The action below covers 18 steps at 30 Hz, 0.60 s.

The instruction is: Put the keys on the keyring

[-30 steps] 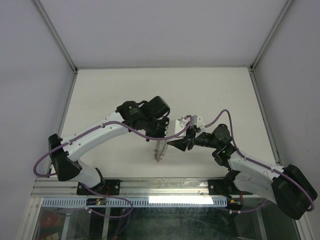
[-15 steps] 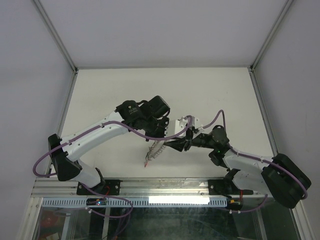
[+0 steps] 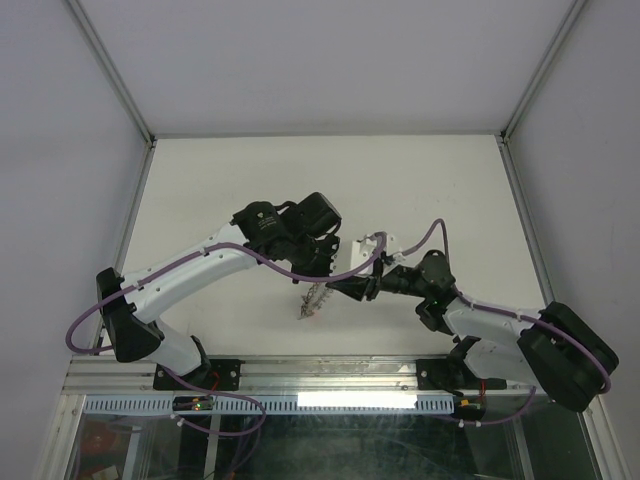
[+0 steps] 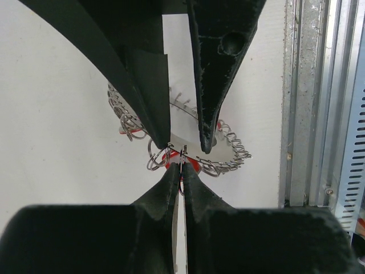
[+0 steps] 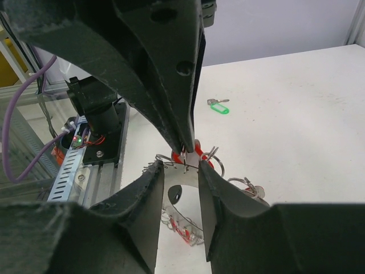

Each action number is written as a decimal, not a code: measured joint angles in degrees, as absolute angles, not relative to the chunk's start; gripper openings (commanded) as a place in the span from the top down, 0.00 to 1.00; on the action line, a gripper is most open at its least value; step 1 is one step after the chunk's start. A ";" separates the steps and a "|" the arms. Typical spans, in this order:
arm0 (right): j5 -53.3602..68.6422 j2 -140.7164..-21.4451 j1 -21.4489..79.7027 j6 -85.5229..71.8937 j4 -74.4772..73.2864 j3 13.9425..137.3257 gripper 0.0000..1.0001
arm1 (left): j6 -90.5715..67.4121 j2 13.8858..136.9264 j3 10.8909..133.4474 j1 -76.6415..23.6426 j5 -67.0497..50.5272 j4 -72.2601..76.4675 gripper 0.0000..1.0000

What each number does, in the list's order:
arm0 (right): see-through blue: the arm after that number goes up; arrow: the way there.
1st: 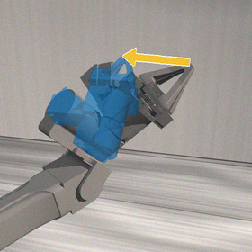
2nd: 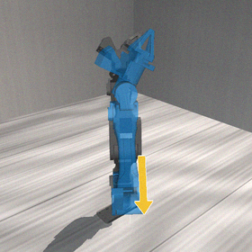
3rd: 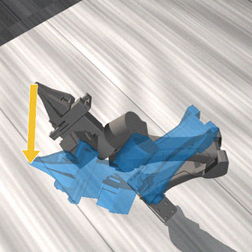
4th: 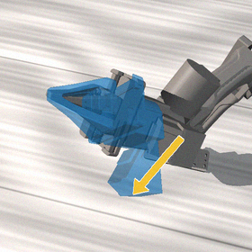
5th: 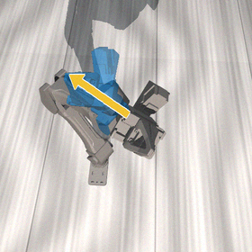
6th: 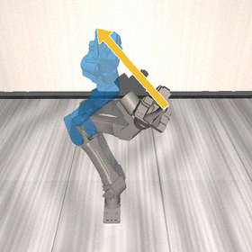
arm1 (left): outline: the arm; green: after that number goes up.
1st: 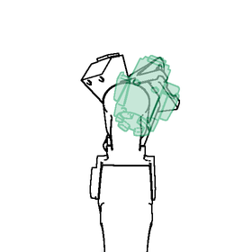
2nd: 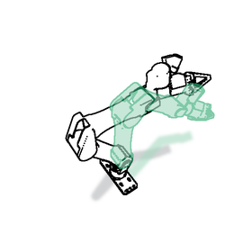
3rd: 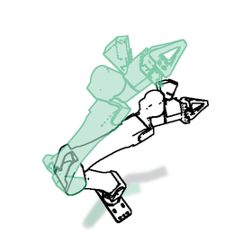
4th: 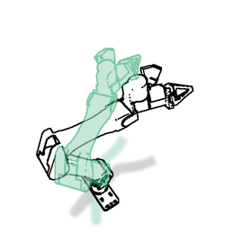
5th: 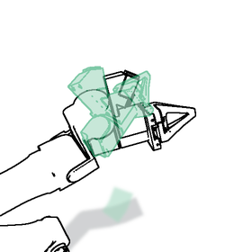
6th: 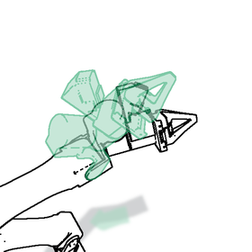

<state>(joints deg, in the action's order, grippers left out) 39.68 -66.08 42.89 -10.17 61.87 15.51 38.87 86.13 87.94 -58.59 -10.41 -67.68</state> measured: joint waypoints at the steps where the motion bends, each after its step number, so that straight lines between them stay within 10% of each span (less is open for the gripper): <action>1: 39.70 -66.22 43.09 -10.17 61.89 15.55 0.69 | 38.87 86.13 87.94 -58.59 -10.46 -67.68 1.00; 18: 40.75 -68.88 44.42 -10.22 61.93 17.32 0.83 | 38.83 86.13 87.94 -58.67 -10.83 -67.64 1.00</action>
<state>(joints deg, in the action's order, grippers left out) 40.75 -68.88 44.42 -10.22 61.93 17.32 38.83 86.13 87.94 -58.67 -10.83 -67.64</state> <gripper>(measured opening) 0.176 0.007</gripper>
